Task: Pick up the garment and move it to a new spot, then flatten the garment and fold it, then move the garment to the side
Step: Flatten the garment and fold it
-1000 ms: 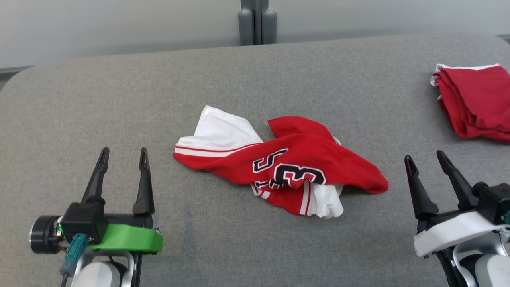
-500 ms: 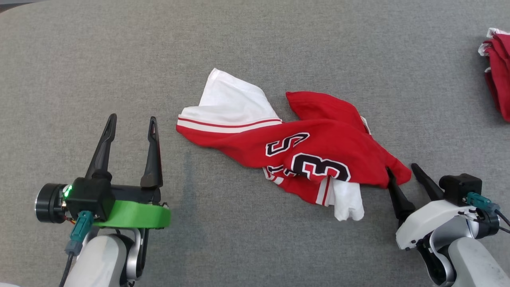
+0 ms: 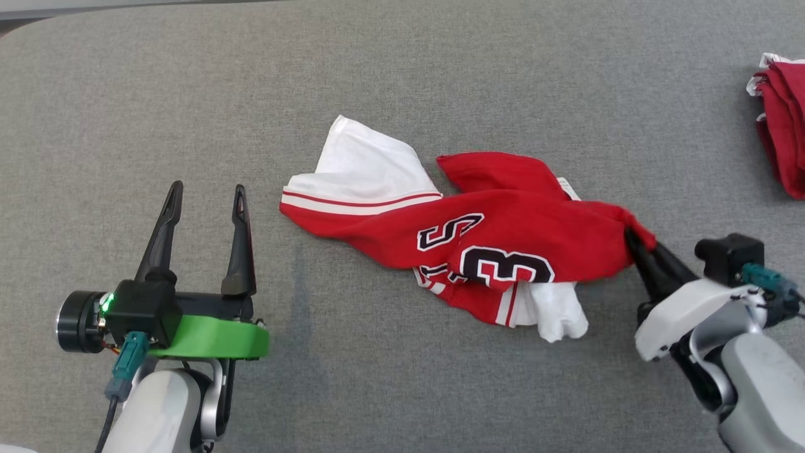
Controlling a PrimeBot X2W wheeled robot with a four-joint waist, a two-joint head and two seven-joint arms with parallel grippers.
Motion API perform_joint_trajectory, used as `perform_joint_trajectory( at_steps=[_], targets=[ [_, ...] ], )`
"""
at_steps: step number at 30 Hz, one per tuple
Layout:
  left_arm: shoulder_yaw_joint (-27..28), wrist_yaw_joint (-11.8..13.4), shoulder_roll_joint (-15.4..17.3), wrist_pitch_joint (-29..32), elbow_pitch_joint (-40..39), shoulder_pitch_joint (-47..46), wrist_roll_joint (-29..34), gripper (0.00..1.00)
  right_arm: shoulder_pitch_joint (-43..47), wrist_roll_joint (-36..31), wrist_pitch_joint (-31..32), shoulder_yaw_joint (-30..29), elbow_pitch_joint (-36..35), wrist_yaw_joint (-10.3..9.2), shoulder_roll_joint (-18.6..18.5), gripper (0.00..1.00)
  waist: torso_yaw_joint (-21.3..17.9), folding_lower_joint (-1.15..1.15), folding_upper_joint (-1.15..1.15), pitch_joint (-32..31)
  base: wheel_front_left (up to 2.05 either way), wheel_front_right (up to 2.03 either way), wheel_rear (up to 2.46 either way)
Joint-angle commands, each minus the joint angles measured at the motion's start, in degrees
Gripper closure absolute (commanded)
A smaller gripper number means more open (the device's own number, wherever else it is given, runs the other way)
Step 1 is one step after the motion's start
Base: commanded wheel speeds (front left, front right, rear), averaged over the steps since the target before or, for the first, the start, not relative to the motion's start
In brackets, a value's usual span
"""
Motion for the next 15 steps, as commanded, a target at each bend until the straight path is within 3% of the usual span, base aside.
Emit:
perform_joint_trajectory(
  at_steps=[1, 8, 15],
  targets=[
    [0.2, 0.5, 0.0, -0.2, 0.0, 0.0, -0.2, 0.00, -2.1, -1.3, -0.6, -1.0, -1.3, -0.06, -1.3, 1.00, -0.2, 0.00, 0.00, -0.4, 0.00, 0.00, 0.00],
    [0.1, 0.5, 0.3, -0.3, -0.2, 0.4, -0.1, 0.00, -5.7, -7.1, -5.4, -8.2, -5.7, -0.06, -3.8, 1.00, -0.2, 0.00, 0.00, -1.2, 0.00, 0.00, 0.00],
    [0.2, 0.9, -0.1, -0.4, -0.1, 1.3, -0.5, 0.00, 4.5, -8.3, -7.6, -8.2, -5.7, -0.06, 0.4, 1.00, -0.5, 0.00, 0.00, -1.9, 0.00, 0.00, 0.00]
  ],
)
